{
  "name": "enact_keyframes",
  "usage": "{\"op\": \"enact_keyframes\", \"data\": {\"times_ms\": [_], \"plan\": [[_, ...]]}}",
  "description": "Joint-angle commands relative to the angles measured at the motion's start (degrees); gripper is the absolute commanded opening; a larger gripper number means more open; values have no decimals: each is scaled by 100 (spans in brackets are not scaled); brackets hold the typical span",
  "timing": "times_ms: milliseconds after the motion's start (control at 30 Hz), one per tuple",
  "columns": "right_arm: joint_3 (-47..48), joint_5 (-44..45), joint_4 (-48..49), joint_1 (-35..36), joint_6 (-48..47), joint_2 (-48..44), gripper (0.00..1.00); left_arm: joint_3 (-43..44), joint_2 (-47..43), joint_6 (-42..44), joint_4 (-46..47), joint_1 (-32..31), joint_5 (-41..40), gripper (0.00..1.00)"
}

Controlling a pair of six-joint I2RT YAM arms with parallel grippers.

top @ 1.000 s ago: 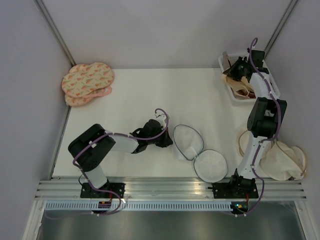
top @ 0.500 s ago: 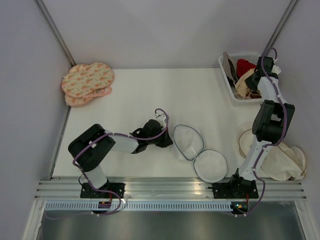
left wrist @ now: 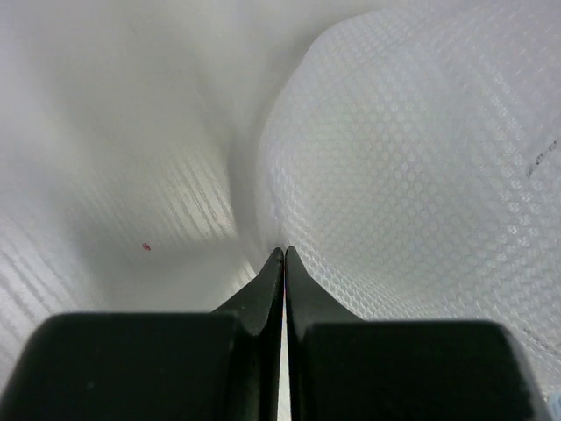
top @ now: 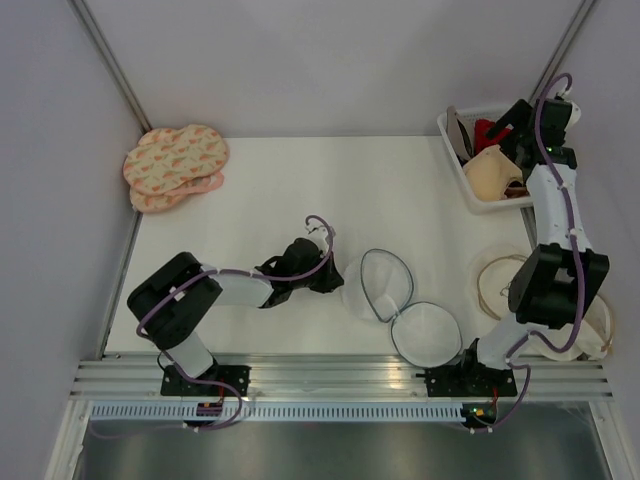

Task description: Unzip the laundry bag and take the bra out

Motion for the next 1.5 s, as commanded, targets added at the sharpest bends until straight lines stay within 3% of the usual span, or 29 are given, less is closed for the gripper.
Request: {"op": "enact_keyframes", "data": {"times_ms": [0, 133, 333, 467, 567, 633, 733, 967, 1133, 1300, 1400, 1433, 1467], "plan": [[-167, 452, -323, 195, -278, -1128, 98, -170, -535, -285, -19, -24, -580, 2], [-1143, 876, -385, 792, -261, -2009, 98, -381, -1062, -549, -142, -15, -1072, 2], [-2901, 833, -298, 1847, -173, -3512, 98, -916, -2265, -1068, -178, -24, -1741, 2], [-3815, 947, -552, 2375, -6, -4426, 98, -1190, -2856, -578, 542, -24, -980, 2], [-4343, 947, -842, 2542, 214, -4989, 98, -743, -2875, 47, 333, -32, 355, 28], [-4677, 990, -1018, 2656, 336, -5288, 98, -645, -2901, 398, 219, -32, 700, 49], [-5178, 841, -1080, 2797, 477, -5622, 98, -452, -2954, 847, 183, -32, 1272, 65], [-5539, 815, -1089, 2956, 469, -5764, 98, 943, -1918, 1954, -1046, -67, 2029, 68], [-5504, 859, -1124, 2982, 460, -5816, 98, 1516, -1162, 2596, -1688, -471, 1662, 68], [-5452, 903, -1221, 2973, 460, -5930, 98, 2457, -2, 3001, -2813, -1077, -824, 59], [-5452, 903, -1238, 2973, 469, -6018, 98, 2765, 428, 2896, -3060, -1166, -1827, 30], [-5460, 885, -1238, 2973, 469, -6027, 98, 2800, 473, 2852, -3069, -1175, -1933, 9], [-5460, 877, -1238, 2982, 469, -6045, 98, 2818, 517, 2800, -3034, -1166, -2135, 2]]}}
